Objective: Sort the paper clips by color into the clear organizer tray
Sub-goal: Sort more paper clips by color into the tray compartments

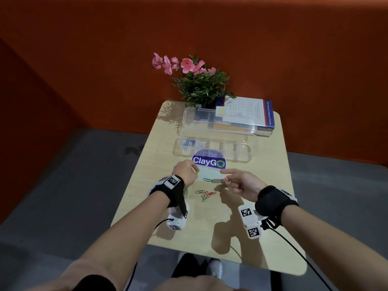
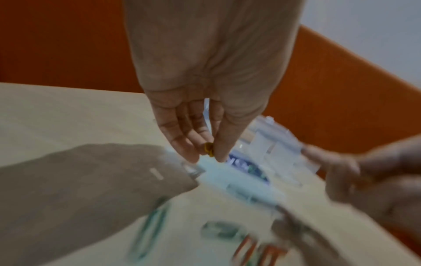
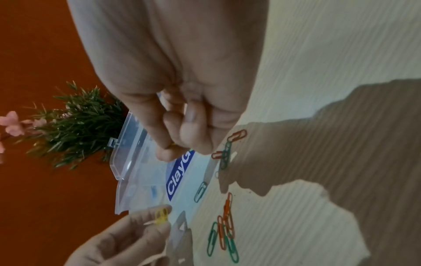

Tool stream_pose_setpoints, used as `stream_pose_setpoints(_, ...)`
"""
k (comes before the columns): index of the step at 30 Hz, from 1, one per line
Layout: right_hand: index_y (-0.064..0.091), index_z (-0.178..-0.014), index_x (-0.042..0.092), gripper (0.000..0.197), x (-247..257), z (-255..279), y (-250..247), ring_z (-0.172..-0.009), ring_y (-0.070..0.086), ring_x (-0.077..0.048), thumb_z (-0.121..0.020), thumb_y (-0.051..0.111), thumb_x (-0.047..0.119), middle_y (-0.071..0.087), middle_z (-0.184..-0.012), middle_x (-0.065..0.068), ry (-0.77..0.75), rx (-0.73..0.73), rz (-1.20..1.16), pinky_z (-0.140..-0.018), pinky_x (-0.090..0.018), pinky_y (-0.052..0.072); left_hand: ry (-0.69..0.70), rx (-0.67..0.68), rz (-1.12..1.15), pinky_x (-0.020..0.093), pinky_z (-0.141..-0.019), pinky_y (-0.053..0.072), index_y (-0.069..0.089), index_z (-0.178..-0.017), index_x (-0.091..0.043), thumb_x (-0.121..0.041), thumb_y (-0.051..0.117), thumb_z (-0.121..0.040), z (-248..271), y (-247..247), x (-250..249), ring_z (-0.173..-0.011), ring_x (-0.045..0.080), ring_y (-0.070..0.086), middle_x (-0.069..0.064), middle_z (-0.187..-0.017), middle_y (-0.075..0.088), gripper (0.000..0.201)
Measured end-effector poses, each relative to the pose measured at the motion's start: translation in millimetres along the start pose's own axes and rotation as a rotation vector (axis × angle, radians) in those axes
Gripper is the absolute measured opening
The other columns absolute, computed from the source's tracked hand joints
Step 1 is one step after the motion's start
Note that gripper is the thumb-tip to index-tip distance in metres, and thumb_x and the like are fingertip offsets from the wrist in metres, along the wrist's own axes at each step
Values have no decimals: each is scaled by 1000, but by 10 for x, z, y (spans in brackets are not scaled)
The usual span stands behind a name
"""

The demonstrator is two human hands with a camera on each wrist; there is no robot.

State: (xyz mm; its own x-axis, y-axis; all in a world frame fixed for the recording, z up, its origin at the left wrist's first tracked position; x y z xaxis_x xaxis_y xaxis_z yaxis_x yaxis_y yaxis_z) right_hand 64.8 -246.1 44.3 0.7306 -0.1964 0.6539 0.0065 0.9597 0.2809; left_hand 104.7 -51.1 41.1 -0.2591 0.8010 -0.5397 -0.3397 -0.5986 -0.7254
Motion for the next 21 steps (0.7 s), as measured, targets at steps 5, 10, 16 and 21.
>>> stream_pose_setpoints(5,49,-89,4,16,2,48,-73,-48,32,-13,-90,34,0,55,-54,-8,57,-61,-98,-32,-16,24,8,63,413,22,-62,58,60,-101,-14,0,62,-89,-137,-231,-442,-68,16,61,5,-76,62,18)
stream_pose_setpoints(10,49,-83,3,20,4,65,-219,-45,40,-13,-89,31,-2,44,-66,-7,40,-120,-73,-32,-18,31,-51,15,626,19,-57,57,60,-93,-7,5,61,-88,-405,-316,-729,-57,15,62,9,-69,63,13)
stream_pose_setpoints(16,51,-86,4,23,26,117,-321,-53,39,-15,-91,29,5,46,-67,-7,84,-128,-81,-34,-17,33,-135,80,615,36,-88,59,61,-70,-5,10,61,-84,-645,-219,-867,-72,26,68,12,-64,65,21)
stream_pose_setpoints(21,43,-102,3,20,123,144,-278,-58,42,-19,-91,26,3,47,-73,-12,92,-82,-133,-39,-21,39,-165,109,590,34,-80,56,53,-61,-6,6,57,-86,-764,-181,-919,-72,26,58,16,-75,59,29)
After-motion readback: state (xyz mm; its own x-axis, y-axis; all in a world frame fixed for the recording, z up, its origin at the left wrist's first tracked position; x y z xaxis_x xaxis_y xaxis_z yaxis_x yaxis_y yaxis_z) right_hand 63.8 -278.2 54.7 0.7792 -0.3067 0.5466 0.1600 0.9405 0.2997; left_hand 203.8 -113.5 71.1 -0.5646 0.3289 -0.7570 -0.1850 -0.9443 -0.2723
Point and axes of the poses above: each hand's wrist, its own z-axis away from the middle knuckle, its own y-axis out of the palm, x = y × z, the point moved 4 cm from there along -z, towards the middle knuckle
